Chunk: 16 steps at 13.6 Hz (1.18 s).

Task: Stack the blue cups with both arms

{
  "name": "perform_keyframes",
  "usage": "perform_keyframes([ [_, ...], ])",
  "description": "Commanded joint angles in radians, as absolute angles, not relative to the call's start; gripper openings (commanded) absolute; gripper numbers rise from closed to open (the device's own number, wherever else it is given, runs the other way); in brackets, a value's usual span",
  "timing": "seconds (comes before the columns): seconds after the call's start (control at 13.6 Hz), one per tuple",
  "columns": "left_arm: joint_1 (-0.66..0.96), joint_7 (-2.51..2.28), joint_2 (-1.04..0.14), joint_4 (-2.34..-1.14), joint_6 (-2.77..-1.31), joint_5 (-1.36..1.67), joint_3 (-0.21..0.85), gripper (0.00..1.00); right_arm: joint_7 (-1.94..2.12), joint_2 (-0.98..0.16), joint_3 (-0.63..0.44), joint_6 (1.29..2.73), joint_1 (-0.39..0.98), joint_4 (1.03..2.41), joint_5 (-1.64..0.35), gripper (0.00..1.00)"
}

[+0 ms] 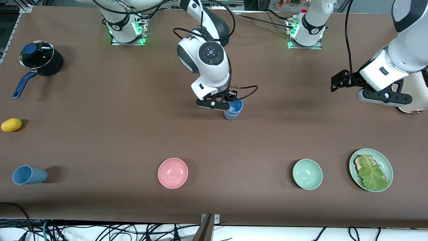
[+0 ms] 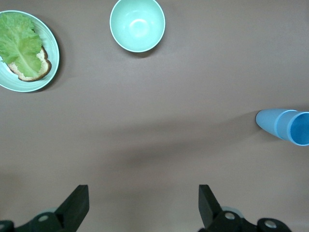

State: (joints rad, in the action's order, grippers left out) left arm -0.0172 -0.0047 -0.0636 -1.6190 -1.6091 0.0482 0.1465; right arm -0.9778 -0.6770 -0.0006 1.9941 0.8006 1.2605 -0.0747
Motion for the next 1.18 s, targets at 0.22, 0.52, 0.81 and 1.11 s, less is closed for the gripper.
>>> perform_keyframes([
  [0.22,-0.018,-0.014,-0.063,-1.606,-1.594,0.040,0.149,1.00,-0.727,-0.591,-0.032,1.855,0.682,1.235,-0.075,1.00],
  [0.52,-0.018,-0.014,-0.064,-1.605,-1.597,0.040,0.147,1.00,-0.462,-0.480,-0.052,1.698,0.543,1.249,-0.077,1.00],
  [0.81,-0.018,-0.014,-0.064,-1.605,-1.597,0.041,0.146,1.00,-0.271,-0.255,-0.110,1.631,0.421,1.426,-0.075,1.00],
  [1.11,-0.018,-0.012,-0.067,-1.600,-1.597,0.040,0.141,1.00,-0.130,-0.095,0.013,1.565,0.173,1.548,-0.078,1.00],
])
